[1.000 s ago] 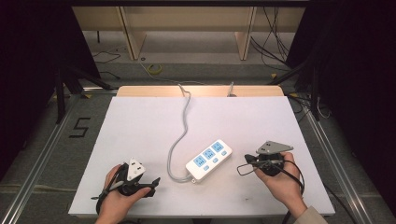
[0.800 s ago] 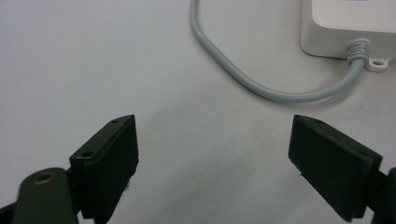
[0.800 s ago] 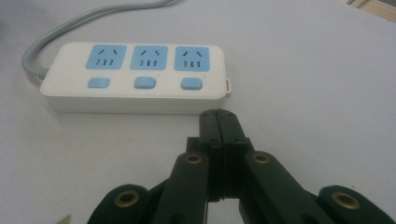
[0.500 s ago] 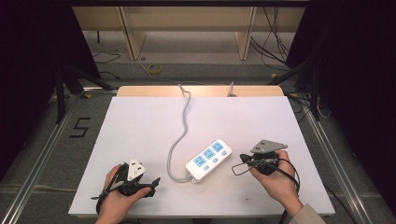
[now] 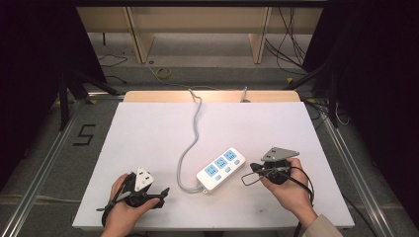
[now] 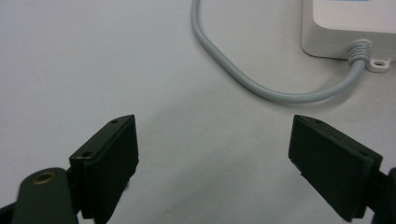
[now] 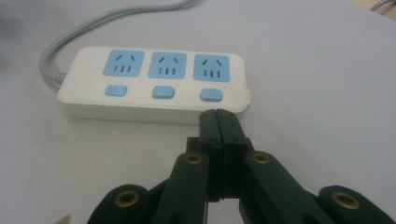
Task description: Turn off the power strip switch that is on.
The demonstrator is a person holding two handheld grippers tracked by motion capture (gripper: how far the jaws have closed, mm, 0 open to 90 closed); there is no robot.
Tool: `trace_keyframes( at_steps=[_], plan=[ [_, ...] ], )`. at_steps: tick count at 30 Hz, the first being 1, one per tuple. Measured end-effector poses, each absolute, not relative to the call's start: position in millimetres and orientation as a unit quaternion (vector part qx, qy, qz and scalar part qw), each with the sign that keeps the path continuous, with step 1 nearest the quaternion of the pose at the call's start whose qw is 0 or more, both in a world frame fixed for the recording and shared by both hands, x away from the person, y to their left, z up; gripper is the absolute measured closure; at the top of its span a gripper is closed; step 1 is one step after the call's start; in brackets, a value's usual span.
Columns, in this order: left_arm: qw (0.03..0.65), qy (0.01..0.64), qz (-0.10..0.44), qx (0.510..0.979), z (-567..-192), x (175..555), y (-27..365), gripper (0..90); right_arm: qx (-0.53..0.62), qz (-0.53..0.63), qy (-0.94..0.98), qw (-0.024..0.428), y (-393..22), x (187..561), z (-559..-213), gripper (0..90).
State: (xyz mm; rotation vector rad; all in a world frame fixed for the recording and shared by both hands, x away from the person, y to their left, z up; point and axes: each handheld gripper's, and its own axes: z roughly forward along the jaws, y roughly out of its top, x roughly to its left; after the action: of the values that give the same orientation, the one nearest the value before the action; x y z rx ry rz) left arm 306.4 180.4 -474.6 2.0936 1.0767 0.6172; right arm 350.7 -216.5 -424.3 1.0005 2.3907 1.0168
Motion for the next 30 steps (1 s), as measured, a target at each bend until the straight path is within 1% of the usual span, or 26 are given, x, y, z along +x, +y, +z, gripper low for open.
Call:
trace_keyframes(
  at_steps=[30],
  plan=[
    [0.347,0.414,0.238,0.807,-475,306,180,15.6,0.339,0.355,0.856,0.165,-200,356,-422,90.0]
  ],
)
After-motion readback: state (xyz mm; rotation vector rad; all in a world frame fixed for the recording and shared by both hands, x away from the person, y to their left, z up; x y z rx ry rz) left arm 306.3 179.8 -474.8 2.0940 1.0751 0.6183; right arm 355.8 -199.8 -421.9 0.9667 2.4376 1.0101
